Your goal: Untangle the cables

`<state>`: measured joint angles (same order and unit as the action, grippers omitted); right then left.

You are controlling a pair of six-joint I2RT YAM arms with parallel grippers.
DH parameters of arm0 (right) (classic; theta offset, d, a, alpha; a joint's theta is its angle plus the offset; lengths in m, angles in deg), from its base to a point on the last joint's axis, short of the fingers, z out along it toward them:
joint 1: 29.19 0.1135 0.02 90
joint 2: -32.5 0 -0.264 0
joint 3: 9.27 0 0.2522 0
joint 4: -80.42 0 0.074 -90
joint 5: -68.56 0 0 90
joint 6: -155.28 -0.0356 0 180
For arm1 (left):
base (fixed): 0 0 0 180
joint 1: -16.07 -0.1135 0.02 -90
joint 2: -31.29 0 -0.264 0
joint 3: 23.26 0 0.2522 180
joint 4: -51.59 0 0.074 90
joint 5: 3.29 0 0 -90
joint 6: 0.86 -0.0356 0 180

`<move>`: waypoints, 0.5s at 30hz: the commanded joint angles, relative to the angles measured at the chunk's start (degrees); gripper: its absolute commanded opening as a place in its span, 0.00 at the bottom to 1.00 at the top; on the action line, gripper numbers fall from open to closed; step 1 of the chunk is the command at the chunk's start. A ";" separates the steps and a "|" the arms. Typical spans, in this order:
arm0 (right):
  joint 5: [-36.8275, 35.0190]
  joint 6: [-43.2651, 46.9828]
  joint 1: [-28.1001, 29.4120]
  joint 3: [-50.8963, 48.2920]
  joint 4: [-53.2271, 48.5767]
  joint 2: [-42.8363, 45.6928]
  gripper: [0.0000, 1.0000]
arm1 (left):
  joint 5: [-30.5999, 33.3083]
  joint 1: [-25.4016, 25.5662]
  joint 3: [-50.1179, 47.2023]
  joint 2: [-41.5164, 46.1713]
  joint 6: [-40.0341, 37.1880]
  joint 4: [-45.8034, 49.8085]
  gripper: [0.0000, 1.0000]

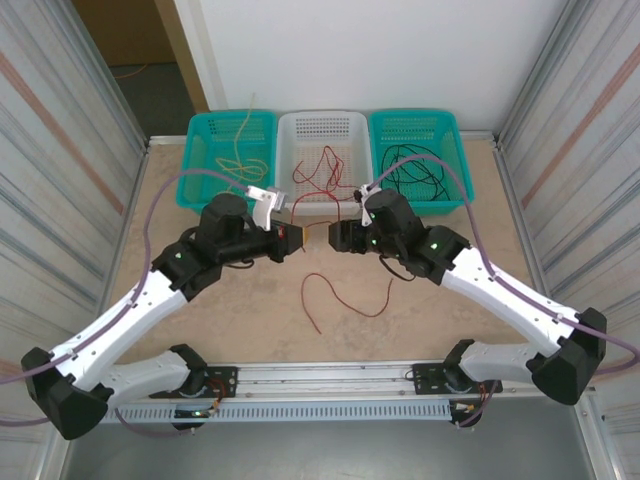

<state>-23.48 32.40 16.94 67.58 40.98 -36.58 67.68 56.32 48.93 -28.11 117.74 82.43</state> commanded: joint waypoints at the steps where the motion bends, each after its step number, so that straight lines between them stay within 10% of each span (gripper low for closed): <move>1: 5.45 -3.34 -0.13 -2.85 7.34 -0.35 0.70 | -2.00 0.01 2.43 2.21 1.47 -2.13 0.00; 15: 9.70 -15.55 2.01 -18.92 39.11 3.97 0.79 | 0.43 0.08 -8.13 7.39 19.04 -24.73 0.00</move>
<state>-15.09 20.64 18.19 49.92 68.76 -34.94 67.09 56.32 42.84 -21.73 131.09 66.59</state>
